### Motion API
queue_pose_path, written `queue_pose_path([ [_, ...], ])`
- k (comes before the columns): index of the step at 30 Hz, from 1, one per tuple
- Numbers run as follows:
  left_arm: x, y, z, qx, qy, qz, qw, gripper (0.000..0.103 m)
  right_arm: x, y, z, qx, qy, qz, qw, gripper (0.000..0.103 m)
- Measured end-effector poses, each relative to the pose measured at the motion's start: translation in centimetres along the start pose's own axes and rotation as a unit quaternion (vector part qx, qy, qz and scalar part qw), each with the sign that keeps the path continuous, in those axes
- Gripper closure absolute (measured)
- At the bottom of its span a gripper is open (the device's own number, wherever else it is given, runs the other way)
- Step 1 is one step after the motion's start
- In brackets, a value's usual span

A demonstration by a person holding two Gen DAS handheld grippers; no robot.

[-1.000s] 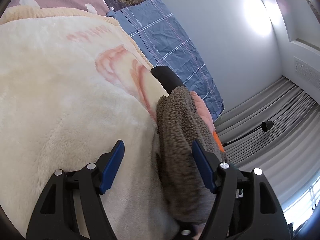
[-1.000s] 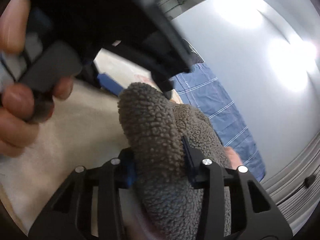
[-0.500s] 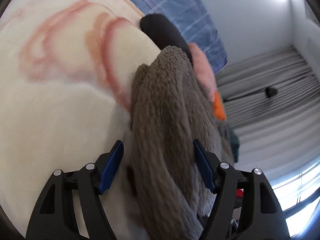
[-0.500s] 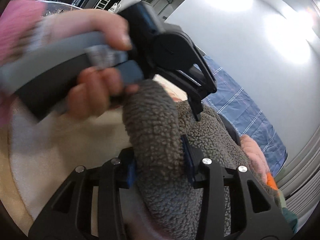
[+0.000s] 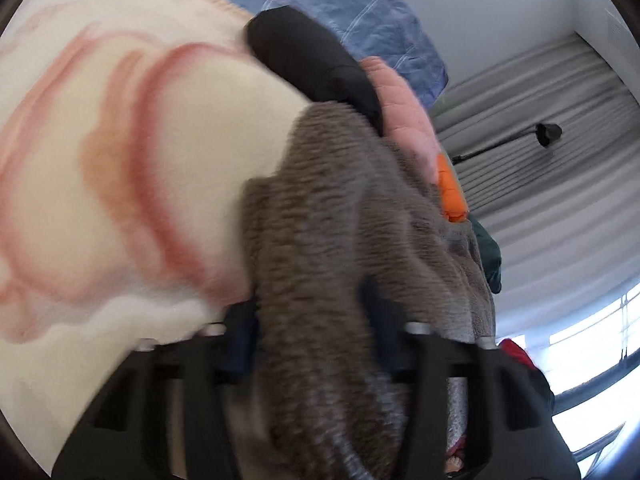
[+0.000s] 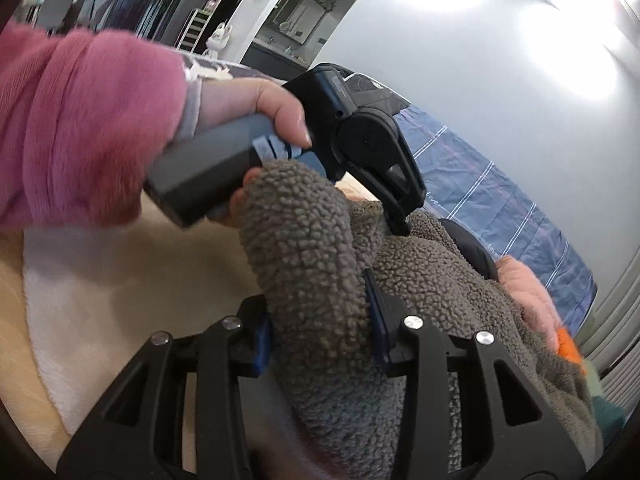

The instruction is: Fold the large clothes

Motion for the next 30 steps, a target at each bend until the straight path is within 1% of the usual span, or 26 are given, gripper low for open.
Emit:
queue_pose_path([
  [1,0.7,-0.2,0.1,0.006,0.017,0.015,0.9997,0.073,0.3,-0.2,0.2,0.003,0.009,0.001,1.0,0.065],
  [2,1.5,-0.5,0.4,0.015,0.036,0.039,0.9985,0.077,1.0,-0.6,0.4,0.01,0.025,0.002,1.0,0.066],
  [4,3.6,-1.3,1.0,0.033,0.064,0.077,0.9944,0.079,2.6,-1.5,1.1,0.023,0.061,0.005,0.998,0.067],
  [5,4.6,-1.5,1.6,0.042,0.072,0.083,0.9931,0.08,3.9,-2.0,1.6,0.031,0.087,0.006,0.996,0.067],
  [6,5.6,-1.9,2.0,0.049,0.078,0.084,0.9922,0.08,4.6,-2.6,1.9,0.036,0.104,0.006,0.994,0.067],
  [10,10.9,-3.0,3.7,0.074,0.101,0.064,0.9901,0.081,10.5,-6.3,3.2,0.073,0.187,-0.001,0.98,0.068],
  [13,17.0,-2.7,5.0,0.093,0.133,0.054,0.9852,0.081,14.7,-9.4,2.9,0.097,0.236,-0.005,0.967,0.069],
  [15,20.4,-1.8,5.1,0.1,0.155,0.056,0.9813,0.081,17.4,-11.3,2.2,0.112,0.264,-0.014,0.958,0.07],
  [16,22.1,-1.3,5.2,0.102,0.168,0.061,0.9786,0.081,19.2,-12.4,1.7,0.121,0.28,-0.019,0.952,0.071],
  [19,27.5,0.8,4.9,0.106,0.207,0.069,0.9701,0.081,22.8,-15.0,-0.4,0.138,0.319,-0.03,0.937,0.072],
  [21,30.7,2.6,4.5,0.103,0.232,0.071,0.9647,0.081,25.6,-16.8,-2.4,0.148,0.347,-0.041,0.925,0.073],
  [22,32.7,4.0,4.1,0.095,0.249,0.071,0.9613,0.081,26.8,-17.6,-3.5,0.151,0.36,-0.045,0.92,0.074],
  [23,33.8,4.9,3.7,0.089,0.26,0.071,0.9589,0.081,27.6,-18.3,-4.3,0.153,0.37,-0.047,0.915,0.074],
  [24,35.1,6.1,3.3,0.082,0.272,0.071,0.9563,0.081,28.9,-19.1,-5.9,0.154,0.389,-0.05,0.907,0.075],
  [25,36.8,7.9,2.6,0.07,0.287,0.07,0.9528,0.081,29.4,-19.8,-6.9,0.154,0.401,-0.053,0.902,0.075],
  [26,37.7,9.3,1.9,0.06,0.297,0.068,0.9505,0.081,30.4,-20.6,-8.7,0.152,0.419,-0.056,0.893,0.075],
  [27,38.7,10.8,1.3,0.049,0.307,0.066,0.9483,0.081,30.8,-21.1,-9.9,0.15,0.431,-0.058,0.888,0.076],
  [29,40.6,15.1,-1.2,0.01,0.327,0.052,0.9435,0.084,31.7,-22.1,-13.1,0.139,0.462,-0.062,0.874,0.076],
  [30,41.2,16.8,-1.9,-0.003,0.333,0.051,0.9417,0.084,32.3,-22.5,-15.5,0.128,0.483,-0.067,0.863,0.077],
])
Point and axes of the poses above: each gripper's, at about its wrist camera, not at the fingertips, and y roughly the way its jaws point, x to its right, z to its top, the point moved 10 cm from there along y, roughly the way its jaws point, and after that the axes turned 2 degrees about z, right-handed, at the moved point
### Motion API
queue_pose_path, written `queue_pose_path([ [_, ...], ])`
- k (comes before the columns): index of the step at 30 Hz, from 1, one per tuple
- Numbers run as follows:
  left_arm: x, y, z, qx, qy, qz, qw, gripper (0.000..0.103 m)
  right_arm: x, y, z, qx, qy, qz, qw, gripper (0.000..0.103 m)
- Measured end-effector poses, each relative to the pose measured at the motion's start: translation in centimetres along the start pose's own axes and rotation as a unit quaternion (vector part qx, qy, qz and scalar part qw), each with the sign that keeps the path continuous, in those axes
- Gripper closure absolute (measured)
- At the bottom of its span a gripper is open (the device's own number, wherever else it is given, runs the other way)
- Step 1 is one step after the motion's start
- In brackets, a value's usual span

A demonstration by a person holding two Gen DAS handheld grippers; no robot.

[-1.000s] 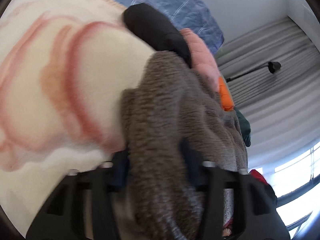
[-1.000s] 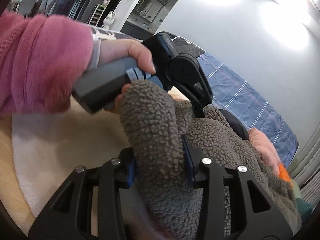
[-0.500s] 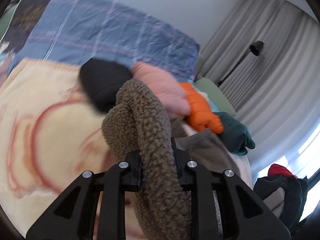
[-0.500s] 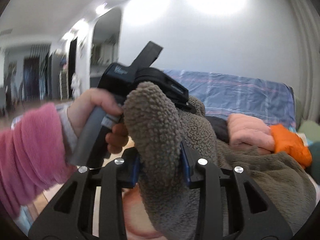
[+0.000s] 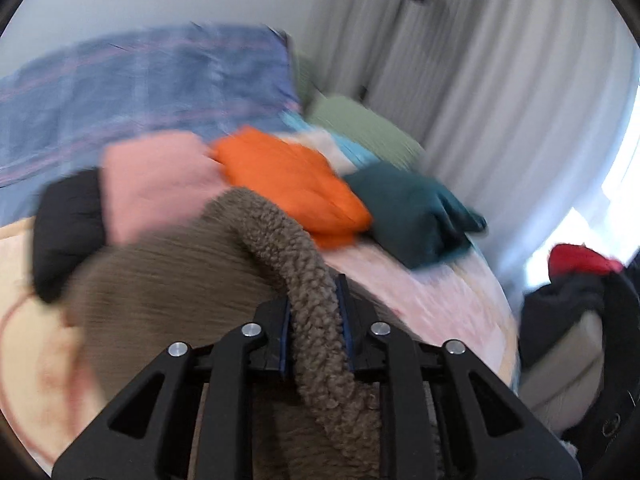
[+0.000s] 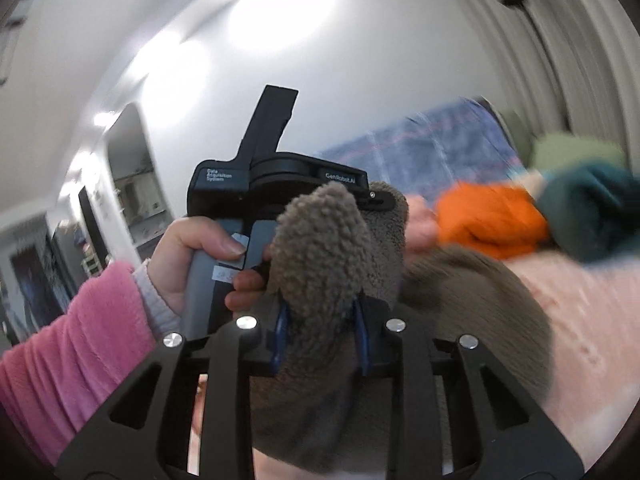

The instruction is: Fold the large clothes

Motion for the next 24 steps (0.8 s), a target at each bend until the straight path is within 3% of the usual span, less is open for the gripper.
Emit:
queue_pose_path([
  [4,3.9,7.0,-1.9,-0.056,0.015,-0.022,0.9981,0.083,7.0,-1.2,-3.0,-0.029,0.076,-0.026,0.996,0.077],
  [7,5.1,9.4,-2.4,-0.072,0.012,-0.039,0.9966,0.082,10.4,-1.5,-5.2,-0.044,0.113,-0.033,0.992,0.077],
  [11,5.8,10.2,-2.8,-0.073,0.022,-0.04,0.9963,0.082,11.7,-1.5,-6.4,-0.052,0.151,-0.013,0.987,0.075],
  [15,4.8,9.4,-3.2,-0.064,0.004,-0.061,0.9961,0.081,11.3,-1.4,-6.6,-0.058,0.158,-0.02,0.985,0.041],
  [19,4.6,9.0,-3.4,-0.055,-0.01,-0.074,0.9957,0.081,10.0,-0.9,-5.3,-0.071,0.151,0.004,0.986,0.033],
  [20,4.9,9.1,-3.3,-0.054,-0.01,-0.073,0.9958,0.081,9.6,-0.5,-4.9,-0.073,0.146,0.011,0.987,0.035],
  [22,5.0,8.9,-3.2,-0.055,-0.005,-0.063,0.9965,0.081,9.7,0.5,-4.5,-0.073,0.134,0.001,0.988,0.068],
  [24,4.9,7.8,-2.1,-0.043,-0.005,-0.05,0.9978,0.081,9.8,0.2,-4.2,-0.065,0.16,0.024,0.985,0.075],
])
Point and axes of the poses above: each gripper's, at about its wrist camera, not at the fingertips, and y roughly the way its jaws point, x to its right, z to its top, the point moved 10 cm from there along y, roughly the way its jaws point, and after that the axes turned 2 degrees about z, right-handed, at the moved point
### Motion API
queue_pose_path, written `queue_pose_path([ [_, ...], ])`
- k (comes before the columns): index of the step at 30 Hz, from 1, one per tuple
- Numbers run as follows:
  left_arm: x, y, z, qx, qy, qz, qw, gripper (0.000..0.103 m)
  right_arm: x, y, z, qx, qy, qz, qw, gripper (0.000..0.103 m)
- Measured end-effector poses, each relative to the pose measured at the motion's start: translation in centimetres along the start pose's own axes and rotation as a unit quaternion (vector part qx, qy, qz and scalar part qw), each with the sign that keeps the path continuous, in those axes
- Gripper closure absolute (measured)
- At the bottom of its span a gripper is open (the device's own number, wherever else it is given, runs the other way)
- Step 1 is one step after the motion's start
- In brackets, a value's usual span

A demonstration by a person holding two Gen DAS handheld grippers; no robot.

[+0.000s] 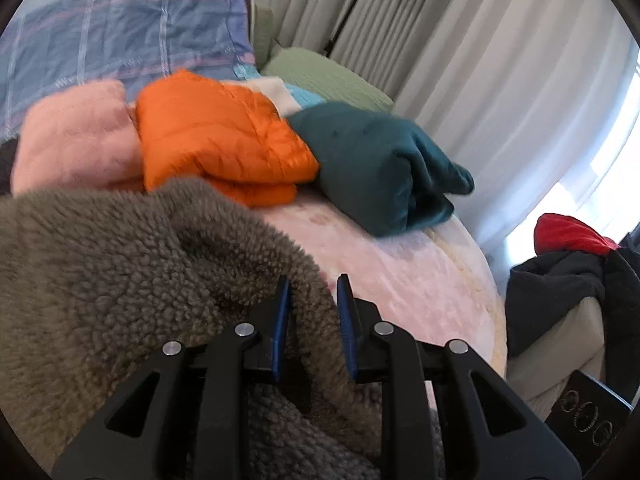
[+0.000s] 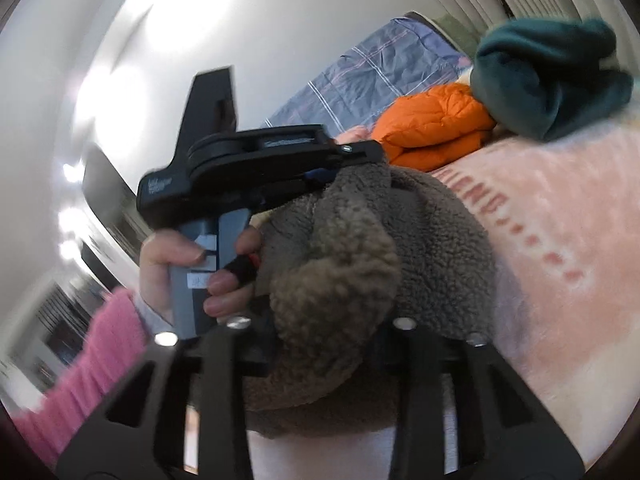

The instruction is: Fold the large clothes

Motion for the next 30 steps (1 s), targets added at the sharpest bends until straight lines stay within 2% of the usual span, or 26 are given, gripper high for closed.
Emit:
queue_pose_path([
  [1,0.3,-1.2,0.9,0.014,-0.003,-0.007,0.9999,0.081,-0.5,-0.7,0.6,0.01,-0.001,0.006,1.0,0.077],
  [3,1.1,-5.5,3.4,0.075,0.001,-0.023,0.9969,0.078,-1.4,-2.2,1.8,0.036,-0.029,-0.005,0.999,0.078],
  [5,1.7,-9.4,5.0,0.12,0.024,-0.011,0.9925,0.075,-1.2,-3.6,3.2,0.056,-0.028,-0.012,0.998,0.078],
  [6,1.8,-10.4,5.1,0.123,0.037,-0.002,0.9917,0.071,-0.6,-3.9,3.6,0.057,-0.015,-0.012,0.998,0.078],
  [9,0.9,-10.2,3.2,0.089,0.079,0.039,0.9922,0.062,3.4,-3.3,3.4,0.042,0.026,-0.034,0.998,0.076],
  [11,-1.2,-6.0,-0.7,0.009,0.102,0.078,0.9917,0.062,6.0,-2.4,1.7,0.018,0.053,-0.056,0.997,0.07],
  [12,-2.3,-4.1,-2.3,-0.018,0.109,0.097,0.9891,0.061,6.8,-2.0,0.7,0.01,0.066,-0.062,0.996,0.063],
  [13,-3.0,-1.8,-4.3,-0.027,0.131,0.113,0.9845,0.061,7.4,-1.8,-0.1,0.003,0.066,-0.081,0.995,0.056],
  [14,-3.4,-1.1,-5.1,-0.029,0.144,0.12,0.9819,0.06,7.6,-1.7,-0.7,-0.004,0.058,-0.101,0.993,0.05],
  [15,-3.7,-1.1,-5.1,-0.024,0.141,0.118,0.9827,0.06,7.6,-1.8,-0.9,-0.002,0.048,-0.109,0.993,0.044],
  [17,-4.3,-1.8,-4.7,-0.028,0.11,0.094,0.9891,0.061,6.9,-2.9,-0.1,0.003,0.045,-0.101,0.994,0.042],
  [18,-4.4,-1.9,-4.8,-0.033,0.118,0.102,0.9872,0.061,6.6,-3.4,0.5,0.005,0.044,-0.099,0.994,0.042],
  [20,-4.3,-1.7,-4.9,-0.037,0.137,0.129,0.9815,0.061,5.5,-5.5,3.0,0.043,0.021,-0.132,0.99,0.042],
  [22,-4.1,-1.8,-4.8,-0.035,0.146,0.14,0.9787,0.061,3.6,-8.0,5.7,0.105,-0.025,-0.165,0.98,0.042],
  [24,-4.0,-1.8,-4.7,-0.031,0.15,0.147,0.9773,0.061,1.0,-8.2,7.3,0.126,-0.065,-0.141,0.98,0.043],
  [26,-4.1,-2.0,-4.5,-0.027,0.148,0.146,0.9777,0.061,-1.1,-5.9,7.6,0.107,-0.097,-0.101,0.984,0.046],
  [27,-4.2,-2.0,-4.5,-0.024,0.146,0.145,0.9783,0.06,-1.0,-4.7,7.1,0.089,-0.103,-0.102,0.985,0.047],
  [29,-4.6,-2.5,-4.6,-0.016,0.137,0.14,0.9805,0.06,2.3,0.1,4.6,0.003,-0.082,-0.156,0.984,0.049],
  [30,-4.7,-2.6,-4.7,-0.013,0.133,0.14,0.981,0.06,4.7,2.3,2.9,-0.037,-0.058,-0.182,0.981,0.043],
])
Point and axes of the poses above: each gripper's, at about its wrist camera, not at the fingertips, and y roughly the way its jaws point, x to its right, z to its top, the point moved 10 cm from there along y, roughly the way its jaws point, and after that the axes turned 2 degrees about z, right-handed, at the moved point
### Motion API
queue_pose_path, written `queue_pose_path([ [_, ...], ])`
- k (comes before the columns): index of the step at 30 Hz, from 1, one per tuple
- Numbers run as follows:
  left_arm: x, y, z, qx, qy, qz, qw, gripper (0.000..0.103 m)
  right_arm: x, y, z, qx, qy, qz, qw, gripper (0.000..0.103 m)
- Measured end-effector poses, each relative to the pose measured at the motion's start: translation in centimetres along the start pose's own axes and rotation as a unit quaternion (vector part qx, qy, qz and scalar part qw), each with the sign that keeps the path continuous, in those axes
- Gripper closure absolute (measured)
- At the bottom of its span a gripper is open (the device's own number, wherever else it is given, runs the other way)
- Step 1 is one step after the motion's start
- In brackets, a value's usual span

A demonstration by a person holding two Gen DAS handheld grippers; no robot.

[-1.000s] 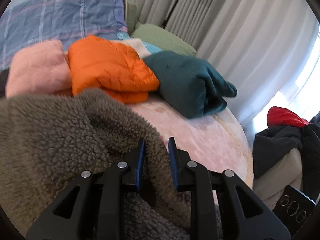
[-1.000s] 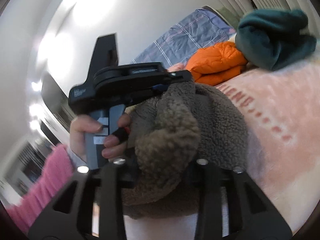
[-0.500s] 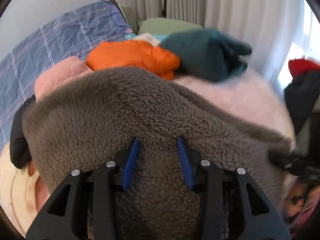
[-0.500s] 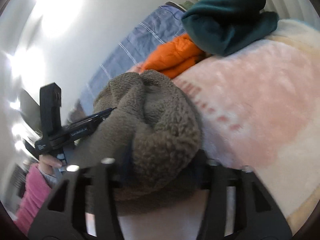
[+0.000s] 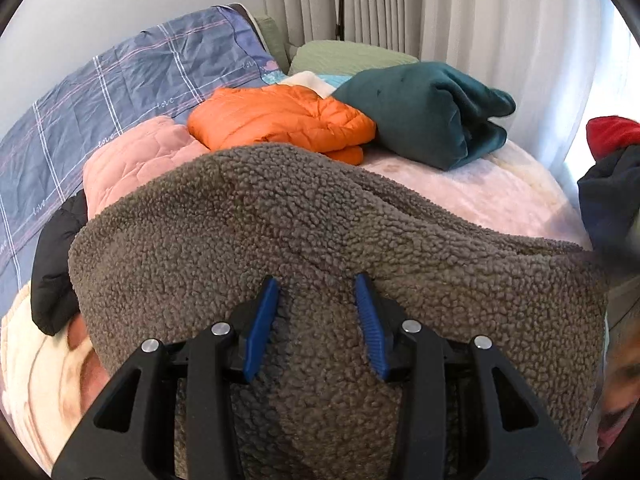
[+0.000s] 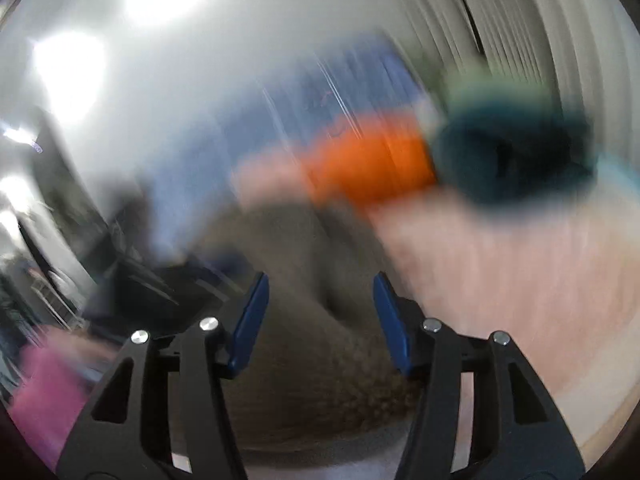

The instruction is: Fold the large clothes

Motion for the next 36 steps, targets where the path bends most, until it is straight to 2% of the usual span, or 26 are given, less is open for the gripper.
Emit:
queue_pose_path([
  [2,-0.4,0.1,-0.4,0.002,-0.009,0.006,0.9999,0.059,2.4,3.5,-2.1,-0.005,0.048,0.027,0.998,0.038],
  [4,-0.3,-0.6,-0.2,0.019,-0.007,0.005,0.9998,0.059,2.8,3.2,-2.2,-0.019,0.079,0.059,0.995,0.038],
  [6,-0.8,-2.2,0.1,0.045,-0.004,0.03,0.9985,0.042,2.5,2.8,-2.1,-0.03,0.081,0.065,0.994,0.037],
  [7,-1.1,-3.3,-0.1,0.056,-0.006,0.041,0.9976,0.04,2.3,2.9,-2.2,-0.031,0.059,0.056,0.996,0.037],
  [10,-1.4,-8.0,-3.0,0.093,-0.013,0.041,0.9948,0.035,2.4,3.5,-2.0,-0.035,0.058,0.061,0.996,0.037],
  [11,-1.5,-9.2,-4.1,0.1,-0.012,0.044,0.9939,0.03,2.4,3.6,-2.0,-0.036,0.061,0.065,0.995,0.037],
  [12,-1.6,-10.6,-5.4,0.107,-0.009,0.056,0.9926,0.025,2.1,3.7,-1.9,-0.035,0.06,0.066,0.995,0.036],
  [15,-0.1,-14.4,-10.2,0.124,0.01,0.103,0.9869,0.022,2.5,3.2,-1.7,-0.026,0.056,0.064,0.996,0.035],
  [18,1.2,-15.5,-13.2,0.108,0.001,0.097,0.9894,0.021,2.4,2.7,-1.8,-0.021,0.057,0.06,0.996,0.035],
  [21,2.5,-14.5,-14.5,0.087,0.007,0.086,0.9925,0.021,2.4,2.8,-1.8,-0.023,0.06,0.059,0.996,0.035],
  [25,2.8,-10.7,-14.2,0.06,0.005,0.129,0.9899,0.021,2.3,2.3,-1.8,-0.019,0.056,0.046,0.997,0.035],
  [29,0.8,-8.3,-14.0,0.047,0.008,0.184,0.9817,0.016,1.9,1.9,-1.8,-0.009,0.033,0.013,0.999,0.035],
  [30,0.1,-8.5,-14.5,0.043,0.014,0.196,0.9794,0.016,1.8,1.9,-1.9,-0.006,0.023,0.006,1.0,0.028],
  [31,-0.8,-8.7,-15.2,0.036,0.016,0.21,0.9769,0.016,1.7,1.8,-2.1,0.001,0.003,-0.026,1.0,0.014],
  [32,-2.2,-8.9,-16.4,0.022,0.005,0.219,0.9756,0.016,1.4,2.0,-2.4,0.006,-0.019,-0.04,0.999,0.013],
  [33,-3.2,-9.0,-17.4,0.012,-0.013,0.209,0.9777,0.016,1.4,2.3,-2.9,0.002,-0.025,-0.048,0.999,0.013],
  [34,-4.0,-9.0,-18.2,0.005,-0.032,0.195,0.9803,0.016,1.7,3.0,-3.6,-0.011,-0.006,-0.038,0.999,0.013],
  [36,-4.1,-9.1,-18.7,0.003,-0.043,0.189,0.981,0.016,2.3,3.5,-4.2,-0.025,0.029,-0.019,0.999,0.014],
])
Point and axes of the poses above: each gripper's, at about its wrist camera, not at the fingertips, and y roughly the way its jaws point, x to its right, z to its top, the point moved 10 cm from there along y, roughly the way its jaws point, and after that the axes turned 2 degrees about z, right-handed, at the moved point
